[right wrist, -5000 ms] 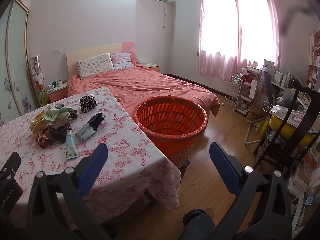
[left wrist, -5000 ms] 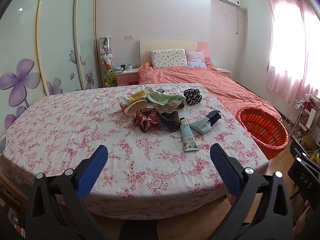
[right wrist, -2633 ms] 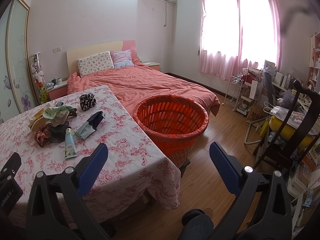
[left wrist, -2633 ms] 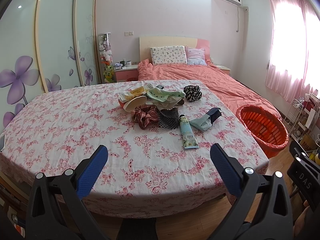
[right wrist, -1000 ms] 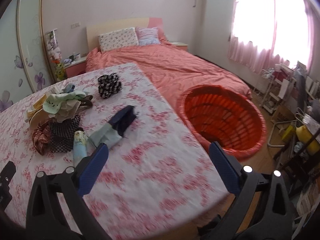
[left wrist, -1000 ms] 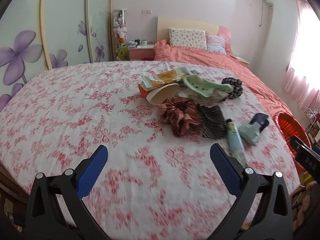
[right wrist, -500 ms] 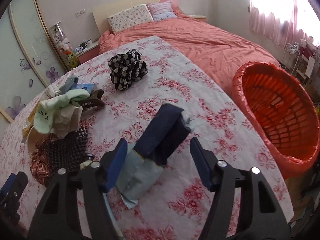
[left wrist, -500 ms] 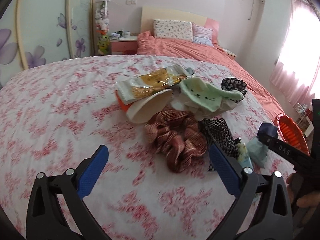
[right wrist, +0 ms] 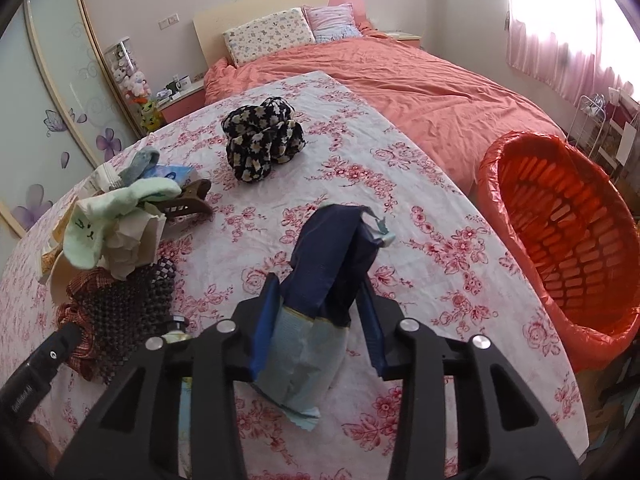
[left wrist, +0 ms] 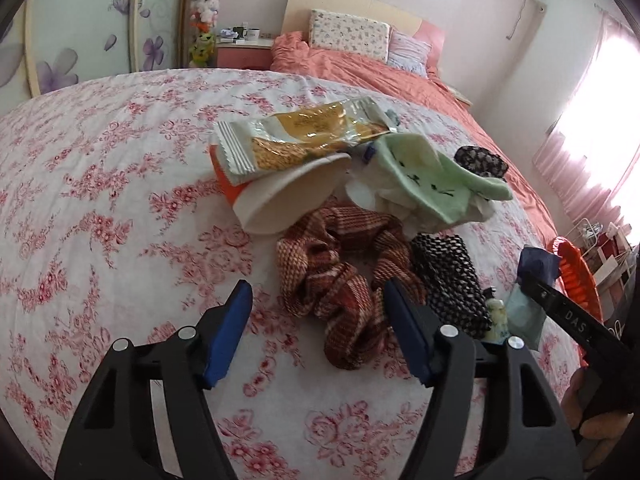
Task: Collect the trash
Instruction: 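Grasp the navy and light-blue cloth with the right gripper while the left grasps the brown plaid scrunchie, then carry both items to the orange basket and open both grippers to drop them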
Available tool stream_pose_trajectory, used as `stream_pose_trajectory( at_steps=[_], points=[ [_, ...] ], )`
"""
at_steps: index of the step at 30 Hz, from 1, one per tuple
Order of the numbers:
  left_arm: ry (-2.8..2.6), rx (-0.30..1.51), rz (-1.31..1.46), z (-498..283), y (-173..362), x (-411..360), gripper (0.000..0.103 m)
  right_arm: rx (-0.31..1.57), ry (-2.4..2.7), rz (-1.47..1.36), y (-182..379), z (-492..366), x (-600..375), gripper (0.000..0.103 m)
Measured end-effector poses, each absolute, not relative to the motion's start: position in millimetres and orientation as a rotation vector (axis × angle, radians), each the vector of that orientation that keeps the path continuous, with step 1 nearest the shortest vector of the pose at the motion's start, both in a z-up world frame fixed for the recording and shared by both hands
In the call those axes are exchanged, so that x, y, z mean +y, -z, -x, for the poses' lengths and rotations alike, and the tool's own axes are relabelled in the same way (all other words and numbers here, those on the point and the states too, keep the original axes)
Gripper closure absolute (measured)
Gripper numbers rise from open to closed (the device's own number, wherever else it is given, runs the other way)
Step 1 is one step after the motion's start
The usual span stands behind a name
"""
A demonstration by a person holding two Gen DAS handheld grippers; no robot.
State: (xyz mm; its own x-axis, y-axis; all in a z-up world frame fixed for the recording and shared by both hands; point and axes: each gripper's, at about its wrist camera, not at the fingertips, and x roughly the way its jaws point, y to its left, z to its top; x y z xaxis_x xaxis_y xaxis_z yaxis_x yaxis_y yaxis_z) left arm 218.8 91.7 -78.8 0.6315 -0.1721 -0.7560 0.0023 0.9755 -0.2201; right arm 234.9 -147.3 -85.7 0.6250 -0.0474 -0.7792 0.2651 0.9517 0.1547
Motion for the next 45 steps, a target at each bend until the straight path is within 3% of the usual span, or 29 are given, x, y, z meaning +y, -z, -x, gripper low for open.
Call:
stream_pose_trajectory(
  at_steps=[5,7,10,28,45],
  points=[
    [0.114,0.880,0.174,-223.8,83.9,83.7,0.044,0.869,0.152,-0.234,84.0,-235.0,-141.1,0.074],
    [0.143,0.879,0.190,-223.3,85.3,82.9,0.070,0.866,0.140,-0.231,82.2,-233.1,-140.2,0.078],
    [0.162,0.878,0.220,-221.9,83.0,85.5,0.080,0.855,0.134,-0.220,76.7,-228.0,-139.0,0.078],
    [0.153,0.685,0.161,-177.9,3.7,71.7,0.081,0.673,0.130,-0.233,6.5,-164.5,-165.3,0.078],
    [0.339,0.633,0.122,-162.5,-30.5,-22.4,0.081,0.553,0.239,-0.285,-30.0,-107.0,-242.2,0.078]
  ],
)
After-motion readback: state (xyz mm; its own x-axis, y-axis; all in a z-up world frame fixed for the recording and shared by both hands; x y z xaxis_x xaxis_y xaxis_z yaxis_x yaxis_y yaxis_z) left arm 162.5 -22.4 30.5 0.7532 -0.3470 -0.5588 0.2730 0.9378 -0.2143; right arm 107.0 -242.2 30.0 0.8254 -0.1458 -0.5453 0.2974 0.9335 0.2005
